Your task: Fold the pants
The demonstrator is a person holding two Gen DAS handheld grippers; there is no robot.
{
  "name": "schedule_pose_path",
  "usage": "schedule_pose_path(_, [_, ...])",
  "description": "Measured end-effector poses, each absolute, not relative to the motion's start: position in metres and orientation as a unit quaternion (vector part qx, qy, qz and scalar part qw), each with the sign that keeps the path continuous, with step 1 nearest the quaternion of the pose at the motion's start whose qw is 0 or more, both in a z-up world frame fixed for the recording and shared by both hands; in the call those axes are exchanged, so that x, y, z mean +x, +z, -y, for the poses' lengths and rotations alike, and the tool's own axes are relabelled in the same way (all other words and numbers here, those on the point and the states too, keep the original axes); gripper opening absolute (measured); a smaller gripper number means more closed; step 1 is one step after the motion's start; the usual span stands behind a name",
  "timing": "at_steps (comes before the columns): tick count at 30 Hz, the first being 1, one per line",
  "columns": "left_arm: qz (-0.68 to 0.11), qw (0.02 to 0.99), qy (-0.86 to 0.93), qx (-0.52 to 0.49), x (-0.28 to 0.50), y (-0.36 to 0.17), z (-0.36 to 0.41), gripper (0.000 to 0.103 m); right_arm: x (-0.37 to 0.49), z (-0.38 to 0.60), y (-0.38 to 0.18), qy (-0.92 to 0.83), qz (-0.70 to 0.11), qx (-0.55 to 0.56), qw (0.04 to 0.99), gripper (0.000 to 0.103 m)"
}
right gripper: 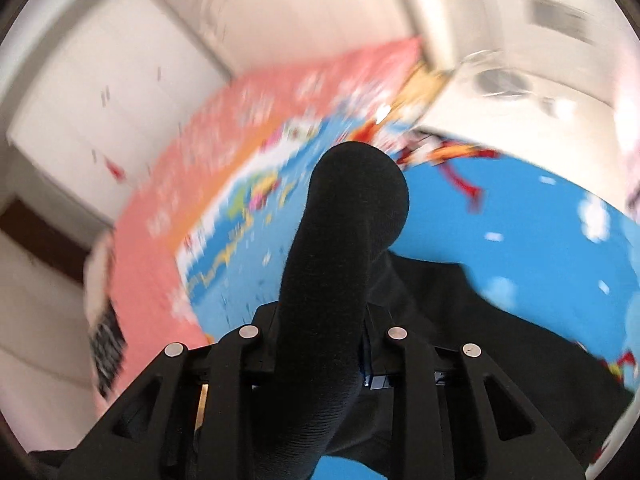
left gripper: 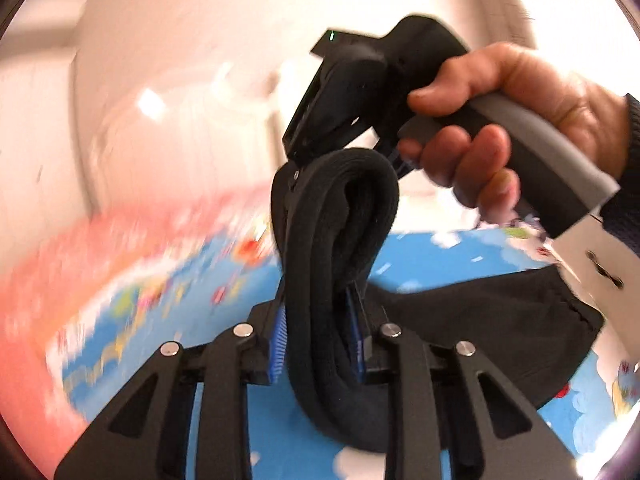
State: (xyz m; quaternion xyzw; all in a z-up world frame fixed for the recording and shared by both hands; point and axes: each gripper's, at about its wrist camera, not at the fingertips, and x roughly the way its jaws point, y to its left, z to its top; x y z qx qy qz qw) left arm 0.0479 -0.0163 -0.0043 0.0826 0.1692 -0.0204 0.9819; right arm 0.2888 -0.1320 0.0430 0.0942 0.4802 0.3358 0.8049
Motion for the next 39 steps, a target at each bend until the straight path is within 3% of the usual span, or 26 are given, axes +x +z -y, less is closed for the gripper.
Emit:
schedule_pose_path(4, [-0.104, 0.974, -0.096, 0.177, 0.036, -0.001, 0.112, 0.025, 0.267, 0.252, 0.034, 0.296, -0.449, 0.168, 0.826, 0.027])
schedule_pose_path(8, [-0.095, 0.944, -0.169, 0.267, 0.029, -0.041, 0.202, 0.025, 0.253, 0.352, -0.040, 0.193, -0.486, 0.180, 0.833, 0.028])
schedule_pose_path(12, [-0.133, 0.899, -0.216, 0.358, 0.032, -0.117, 0.269, 0.026, 0.258, 0.391, -0.124, 0.146, -0.533, 0.217, 0.805, 0.042])
schedule_pose_path(14, [-0.148, 0.878, -0.226, 0.396, 0.031, -0.148, 0.284, 0.034, 0.255, 0.394, -0.131, 0.165, -0.513, 0.232, 0.810, 0.050])
schedule_pose_path(16, [-0.130, 0.870, -0.218, 0.423, 0.028, -0.161, 0.287, 0.036, 0.252, 0.391, -0.130, 0.166, -0.496, 0.231, 0.821, 0.044])
schedule_pose_path(17, [-0.122, 0.869, -0.213, 0.431, 0.027, -0.163, 0.288, 0.031, 0.255, 0.395, -0.129, 0.160, -0.498, 0.232, 0.820, 0.030])
schedule_pose_path(18, [-0.120, 0.867, -0.210, 0.435, 0.027, -0.162, 0.289, 0.027, 0.255, 0.395, -0.124, 0.158, -0.496, 0.233, 0.821, 0.026])
schedule_pose_path(22, [-0.095, 0.873, -0.195, 0.436, 0.026, -0.147, 0.289, 0.025, 0.251, 0.394, -0.097, 0.148, -0.469, 0.197, 0.848, 0.025])
schedule_pose_path(27, [-0.105, 0.859, -0.218, 0.452, 0.025, -0.169, 0.296, 0.025, 0.240, 0.414, -0.131, 0.116, -0.482, 0.182, 0.849, 0.025])
schedule_pose_path(34, [-0.082, 0.855, -0.229, 0.458, 0.028, -0.175, 0.289, 0.025, 0.216, 0.416, -0.118, 0.101, -0.443, 0.170, 0.874, 0.024])
schedule_pose_path(39, [-0.085, 0.845, -0.255, 0.462, 0.016, -0.193, 0.293, 0.047, 0.211, 0.405, -0.126, 0.057, -0.447, 0.106, 0.886, 0.025])
